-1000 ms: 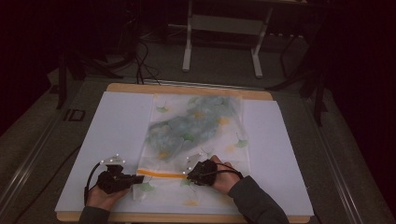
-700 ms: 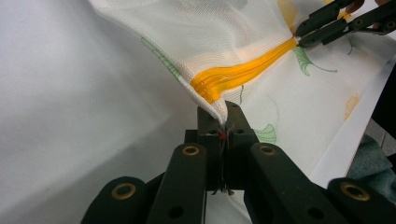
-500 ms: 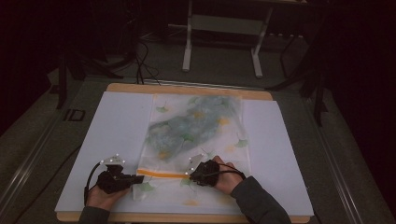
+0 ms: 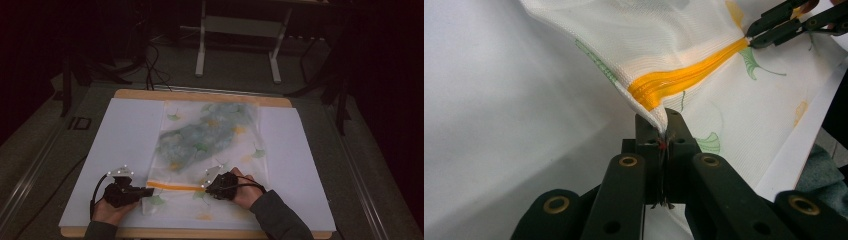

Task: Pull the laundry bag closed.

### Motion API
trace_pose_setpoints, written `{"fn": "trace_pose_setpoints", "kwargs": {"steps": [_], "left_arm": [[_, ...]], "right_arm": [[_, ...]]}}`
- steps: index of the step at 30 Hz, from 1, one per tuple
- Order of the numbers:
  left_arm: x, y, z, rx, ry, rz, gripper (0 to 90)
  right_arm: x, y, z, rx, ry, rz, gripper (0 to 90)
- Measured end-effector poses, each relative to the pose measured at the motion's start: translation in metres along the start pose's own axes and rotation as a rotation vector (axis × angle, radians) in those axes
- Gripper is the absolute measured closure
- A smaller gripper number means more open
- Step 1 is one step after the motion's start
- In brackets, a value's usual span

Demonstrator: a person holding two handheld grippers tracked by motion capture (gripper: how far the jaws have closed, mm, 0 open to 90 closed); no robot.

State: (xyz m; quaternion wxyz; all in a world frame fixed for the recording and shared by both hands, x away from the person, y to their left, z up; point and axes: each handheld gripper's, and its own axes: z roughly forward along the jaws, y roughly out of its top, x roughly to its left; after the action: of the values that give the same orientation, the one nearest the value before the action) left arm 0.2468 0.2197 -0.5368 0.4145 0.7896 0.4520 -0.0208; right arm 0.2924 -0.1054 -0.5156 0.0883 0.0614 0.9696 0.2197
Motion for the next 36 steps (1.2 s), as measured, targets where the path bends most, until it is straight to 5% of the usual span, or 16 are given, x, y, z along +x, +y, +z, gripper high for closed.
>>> {"fn": "trace_pose_setpoints", "kwargs": {"steps": [36], "left_arm": [[0.001, 0.000, 0.000, -0.002, 0.004, -0.003, 88.1]], "right_arm": [[-0.004, -0.022, -0.012, 0.024, -0.020, 0.025, 84.5]]}}
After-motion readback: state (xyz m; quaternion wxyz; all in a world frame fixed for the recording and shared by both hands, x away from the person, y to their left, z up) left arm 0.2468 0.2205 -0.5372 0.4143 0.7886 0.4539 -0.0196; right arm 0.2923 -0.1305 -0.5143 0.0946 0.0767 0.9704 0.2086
